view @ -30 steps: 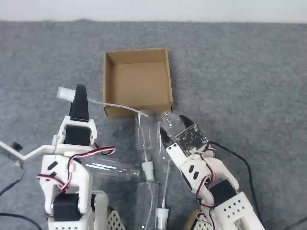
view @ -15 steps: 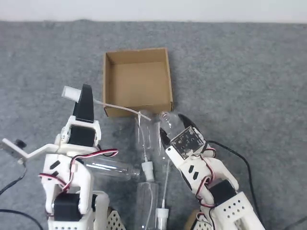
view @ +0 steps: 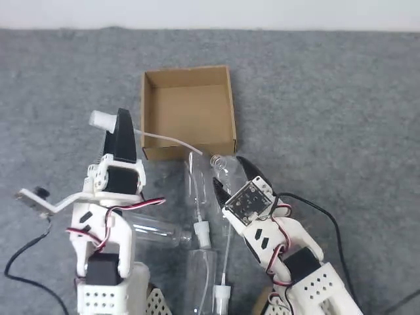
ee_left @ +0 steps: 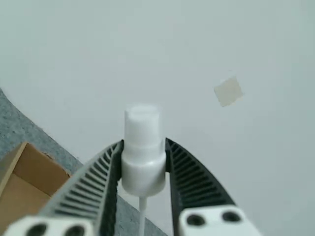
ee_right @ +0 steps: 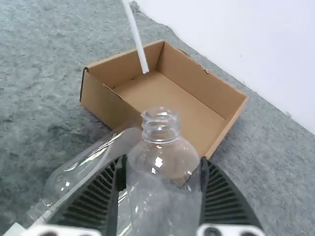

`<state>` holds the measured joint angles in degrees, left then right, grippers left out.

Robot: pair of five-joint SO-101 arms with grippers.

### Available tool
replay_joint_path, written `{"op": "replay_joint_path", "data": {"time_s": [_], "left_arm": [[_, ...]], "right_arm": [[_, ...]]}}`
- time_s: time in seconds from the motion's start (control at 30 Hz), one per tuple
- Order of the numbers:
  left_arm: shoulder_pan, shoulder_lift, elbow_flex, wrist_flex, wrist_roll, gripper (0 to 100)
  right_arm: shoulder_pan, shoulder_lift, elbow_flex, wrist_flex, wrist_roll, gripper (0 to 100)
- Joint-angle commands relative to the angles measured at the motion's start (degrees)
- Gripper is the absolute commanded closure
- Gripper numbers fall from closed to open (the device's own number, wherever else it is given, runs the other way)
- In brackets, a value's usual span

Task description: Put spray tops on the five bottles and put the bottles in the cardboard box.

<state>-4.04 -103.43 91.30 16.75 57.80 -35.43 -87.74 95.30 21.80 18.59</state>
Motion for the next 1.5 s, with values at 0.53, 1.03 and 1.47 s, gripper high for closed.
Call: {"op": "replay_joint_path", "data": {"time_s": [0.53,1.03,1.47], "left_arm": [[8.09,-1.14,1.98,-2.29,-6.33,99],[13.1,-1.14,3.82,-1.76,-9.67,99],[16.79,-0.97,5.14,-1.67,-11.96,99]], "right_arm": [[-0.48,-1.19,0.35,-1.01,1.05,90.9],[-0.31,-1.19,0.35,-1.01,0.7,90.9],[-0.13,-1.19,0.44,-0.92,0.53,90.9]]}}
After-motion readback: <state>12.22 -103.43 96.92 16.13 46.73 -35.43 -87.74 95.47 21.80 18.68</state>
